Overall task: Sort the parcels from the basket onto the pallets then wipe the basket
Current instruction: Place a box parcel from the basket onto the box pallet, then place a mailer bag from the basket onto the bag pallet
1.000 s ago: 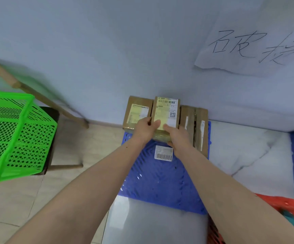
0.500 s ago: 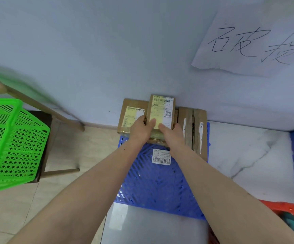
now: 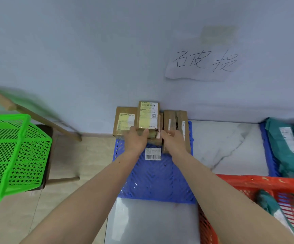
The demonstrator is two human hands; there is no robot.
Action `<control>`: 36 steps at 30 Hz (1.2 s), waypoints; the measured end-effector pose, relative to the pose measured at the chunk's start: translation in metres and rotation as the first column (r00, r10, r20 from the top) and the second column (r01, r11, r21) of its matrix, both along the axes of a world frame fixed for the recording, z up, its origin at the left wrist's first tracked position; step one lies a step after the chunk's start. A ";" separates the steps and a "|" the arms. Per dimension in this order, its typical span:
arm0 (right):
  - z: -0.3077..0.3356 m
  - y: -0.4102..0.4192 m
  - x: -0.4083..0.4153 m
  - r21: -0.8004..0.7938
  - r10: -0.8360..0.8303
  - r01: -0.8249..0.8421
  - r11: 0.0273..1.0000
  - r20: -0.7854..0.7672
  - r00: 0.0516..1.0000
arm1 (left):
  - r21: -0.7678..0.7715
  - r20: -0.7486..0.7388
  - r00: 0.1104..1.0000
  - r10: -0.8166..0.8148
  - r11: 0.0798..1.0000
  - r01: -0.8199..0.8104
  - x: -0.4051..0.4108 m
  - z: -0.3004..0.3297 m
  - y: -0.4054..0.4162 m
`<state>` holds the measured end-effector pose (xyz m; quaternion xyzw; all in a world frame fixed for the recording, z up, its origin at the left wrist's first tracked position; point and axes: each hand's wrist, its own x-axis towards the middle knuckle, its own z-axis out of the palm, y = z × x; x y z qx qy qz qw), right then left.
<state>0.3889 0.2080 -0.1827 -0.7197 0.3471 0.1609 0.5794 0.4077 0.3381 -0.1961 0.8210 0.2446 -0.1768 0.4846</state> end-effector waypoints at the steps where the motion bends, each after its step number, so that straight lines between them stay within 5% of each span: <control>1: 0.009 -0.004 -0.010 0.000 -0.021 0.021 1.000 0.010 1.000 | -0.006 0.021 1.000 0.001 1.000 -0.001 -0.007 0.006 -0.005; 13: 0.067 -0.090 -0.146 -0.009 -0.134 0.134 0.991 0.048 0.990 | -0.117 0.158 0.982 -0.101 0.986 0.120 -0.125 0.062 -0.091; 23: 0.058 -0.242 -0.231 -0.082 -0.092 0.090 0.993 -0.026 0.995 | -0.097 0.324 0.930 -0.175 0.971 0.216 -0.213 0.057 -0.198; 30: 0.026 -0.325 -0.275 -0.090 -0.038 0.025 0.996 -0.136 0.990 | -0.137 0.056 0.994 -0.093 0.986 0.100 -0.267 0.017 -0.270; 36: -0.005 -0.348 -0.294 -0.067 -0.001 -0.015 0.998 -0.231 0.973 | 0.002 -0.183 0.975 -0.124 0.992 0.127 -0.287 -0.017 -0.292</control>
